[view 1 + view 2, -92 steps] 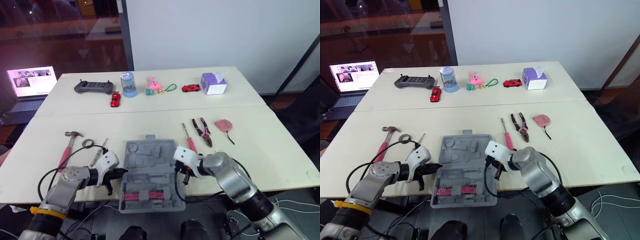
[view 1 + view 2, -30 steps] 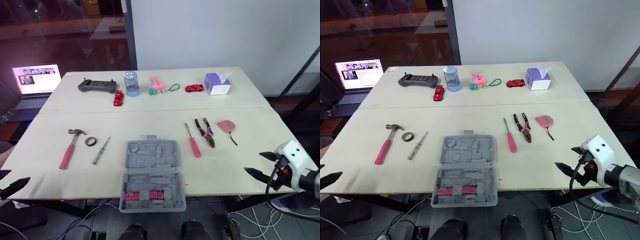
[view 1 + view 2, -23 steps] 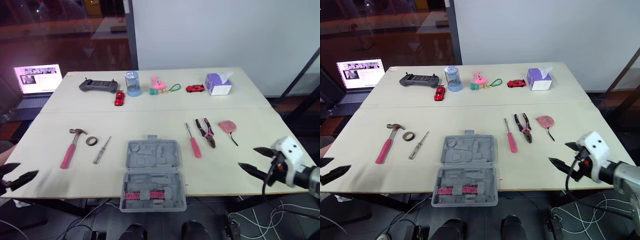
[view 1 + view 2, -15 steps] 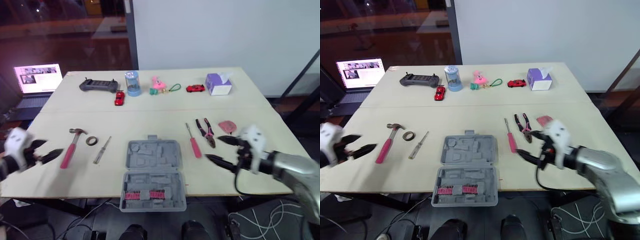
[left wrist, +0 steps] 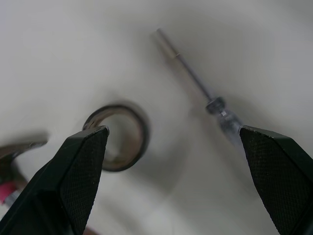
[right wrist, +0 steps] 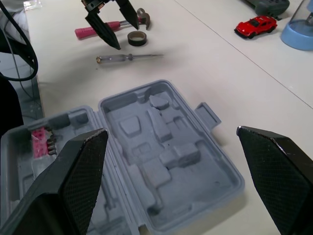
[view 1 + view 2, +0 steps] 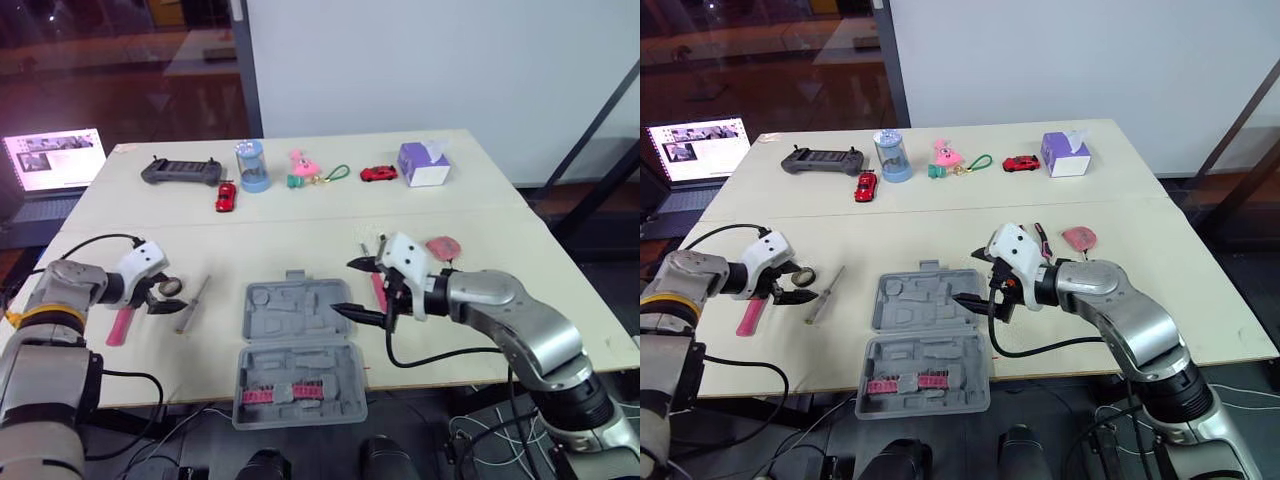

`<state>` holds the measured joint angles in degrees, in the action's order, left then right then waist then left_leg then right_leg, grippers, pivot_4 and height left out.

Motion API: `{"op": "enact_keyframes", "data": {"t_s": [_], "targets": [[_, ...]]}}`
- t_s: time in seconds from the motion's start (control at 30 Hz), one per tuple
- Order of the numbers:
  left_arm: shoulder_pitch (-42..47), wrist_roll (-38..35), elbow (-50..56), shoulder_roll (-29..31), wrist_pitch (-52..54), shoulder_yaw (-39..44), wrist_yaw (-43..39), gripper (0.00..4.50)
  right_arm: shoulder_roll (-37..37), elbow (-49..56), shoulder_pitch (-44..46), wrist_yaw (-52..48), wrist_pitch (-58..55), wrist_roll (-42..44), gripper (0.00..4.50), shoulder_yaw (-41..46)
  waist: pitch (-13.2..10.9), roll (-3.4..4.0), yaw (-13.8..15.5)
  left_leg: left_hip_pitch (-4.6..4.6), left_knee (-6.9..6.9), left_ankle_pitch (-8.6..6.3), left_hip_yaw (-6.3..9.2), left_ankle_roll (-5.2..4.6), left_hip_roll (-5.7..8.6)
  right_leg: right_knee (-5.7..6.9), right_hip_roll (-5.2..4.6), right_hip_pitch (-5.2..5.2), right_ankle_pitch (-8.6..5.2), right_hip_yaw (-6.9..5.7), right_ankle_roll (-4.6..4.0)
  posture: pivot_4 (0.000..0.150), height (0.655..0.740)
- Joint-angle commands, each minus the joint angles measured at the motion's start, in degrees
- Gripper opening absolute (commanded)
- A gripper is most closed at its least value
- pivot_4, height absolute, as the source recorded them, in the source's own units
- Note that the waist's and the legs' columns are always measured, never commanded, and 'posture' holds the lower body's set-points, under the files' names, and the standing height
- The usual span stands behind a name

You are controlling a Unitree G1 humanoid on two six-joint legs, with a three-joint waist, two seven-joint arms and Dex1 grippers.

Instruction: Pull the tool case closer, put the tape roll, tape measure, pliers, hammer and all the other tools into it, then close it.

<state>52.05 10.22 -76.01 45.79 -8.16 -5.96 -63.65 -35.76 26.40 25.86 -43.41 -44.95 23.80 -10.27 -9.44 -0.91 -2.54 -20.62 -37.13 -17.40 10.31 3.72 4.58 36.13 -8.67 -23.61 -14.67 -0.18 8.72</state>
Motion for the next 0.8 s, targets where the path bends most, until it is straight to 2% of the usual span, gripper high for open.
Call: {"op": "enact_keyframes", "data": {"t_s": [0.03, 0.7, 0.8], "targets": [[1.1, 1.1, -0.8, -0.3, 1.3, 0.4, 2.8, 4.47, 0.1, 3.6, -0.3, 1.4, -0.7, 0.9, 4.45, 2.0, 0.0, 0.00, 0.2, -0.01, -0.02, 0.00, 0.00, 0.00, 0.00, 0.00, 0.00, 0.01, 0.00, 0.00, 0.00, 0.150, 0.7400], [-2.3, 0.3, -2.0, -5.5, 8.1, 5.0, 13.8, 4.47, -4.0, 11.3, -4.6, 5.3, -8.2, 6.0, 4.45, 10.5, 0.0, 0.02, 0.5, 0.18, -0.06, -0.03, 0.01, -0.05, 0.01, 0.08, -0.01, 0.17, 0.00, 0.00, 0.01, 0.150, 0.7400], [-2.2, 0.0, -1.9, -5.9, 9.0, 6.1, 13.7, 3.58, -4.2, 11.6, -4.9, 5.6, -8.5, 6.3, 4.50, 10.8, 0.0, 0.03, 0.5, 0.19, -0.06, -0.01, 0.01, -0.03, 0.01, 0.09, -0.01, 0.17, 0.00, 0.00, 0.01, 0.150, 0.7400]]}}
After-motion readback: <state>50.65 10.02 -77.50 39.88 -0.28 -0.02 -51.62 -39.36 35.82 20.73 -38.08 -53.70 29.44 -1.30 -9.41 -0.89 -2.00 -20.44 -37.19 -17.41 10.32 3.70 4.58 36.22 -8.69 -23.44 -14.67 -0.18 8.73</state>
